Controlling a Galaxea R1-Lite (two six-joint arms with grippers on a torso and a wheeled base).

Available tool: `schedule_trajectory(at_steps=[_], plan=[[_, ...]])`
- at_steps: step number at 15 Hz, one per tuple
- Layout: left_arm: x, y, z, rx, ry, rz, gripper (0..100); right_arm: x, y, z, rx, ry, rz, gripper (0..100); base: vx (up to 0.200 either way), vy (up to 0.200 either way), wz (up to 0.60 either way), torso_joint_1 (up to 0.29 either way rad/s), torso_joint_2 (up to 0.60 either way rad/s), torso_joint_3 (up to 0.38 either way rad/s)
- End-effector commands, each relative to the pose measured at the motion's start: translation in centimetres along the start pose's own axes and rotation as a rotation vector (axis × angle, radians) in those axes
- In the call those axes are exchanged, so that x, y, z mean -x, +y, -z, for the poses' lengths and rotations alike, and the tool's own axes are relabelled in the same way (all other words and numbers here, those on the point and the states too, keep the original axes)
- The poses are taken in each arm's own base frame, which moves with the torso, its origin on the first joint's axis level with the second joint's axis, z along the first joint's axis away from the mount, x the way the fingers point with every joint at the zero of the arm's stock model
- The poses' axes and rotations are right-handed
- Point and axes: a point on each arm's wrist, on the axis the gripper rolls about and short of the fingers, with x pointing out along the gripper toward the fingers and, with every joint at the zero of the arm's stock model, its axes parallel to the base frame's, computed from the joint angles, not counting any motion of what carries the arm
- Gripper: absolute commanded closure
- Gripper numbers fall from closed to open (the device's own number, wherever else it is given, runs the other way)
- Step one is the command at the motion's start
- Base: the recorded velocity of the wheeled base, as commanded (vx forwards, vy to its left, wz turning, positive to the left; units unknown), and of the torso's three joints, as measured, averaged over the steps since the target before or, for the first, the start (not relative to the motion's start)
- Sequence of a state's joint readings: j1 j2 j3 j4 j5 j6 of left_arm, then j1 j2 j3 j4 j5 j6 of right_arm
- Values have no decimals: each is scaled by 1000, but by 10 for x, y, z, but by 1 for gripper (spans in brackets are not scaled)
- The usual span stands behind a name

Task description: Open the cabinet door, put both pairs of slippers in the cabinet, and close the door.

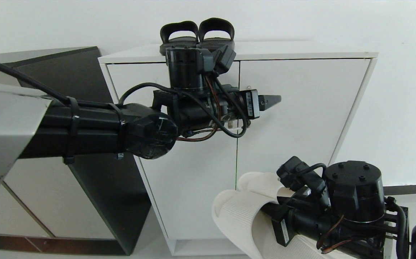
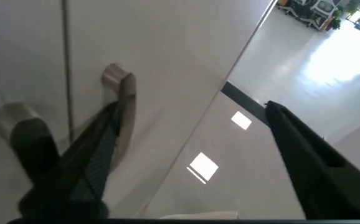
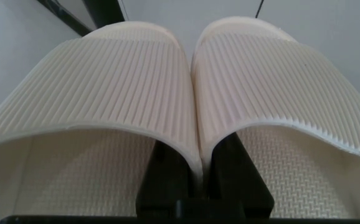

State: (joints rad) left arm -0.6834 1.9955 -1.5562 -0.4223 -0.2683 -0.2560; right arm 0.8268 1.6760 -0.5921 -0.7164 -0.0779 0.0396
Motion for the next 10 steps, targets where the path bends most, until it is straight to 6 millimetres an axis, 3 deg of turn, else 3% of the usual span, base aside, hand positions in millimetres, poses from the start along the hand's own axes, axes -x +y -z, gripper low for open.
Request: schedule_trajectory(at_steps=[1, 3, 5, 10], plan=[[1, -1, 3, 3, 14, 19, 100, 1, 1, 3, 3, 11, -4, 100, 0, 0, 0, 0, 0, 0], [8, -4, -2, -1, 7, 23, 100, 3, 1, 8, 30, 25, -17, 100, 0, 0, 0, 0, 0, 0], [28, -14, -4, -1, 20, 40, 100, 11, 7, 9, 41, 23, -105, 100, 0, 0, 0, 0, 0, 0], [57, -33, 6, -2, 40, 95, 100, 26, 12, 14, 50, 26, -228, 100, 0, 0, 0, 0, 0, 0]])
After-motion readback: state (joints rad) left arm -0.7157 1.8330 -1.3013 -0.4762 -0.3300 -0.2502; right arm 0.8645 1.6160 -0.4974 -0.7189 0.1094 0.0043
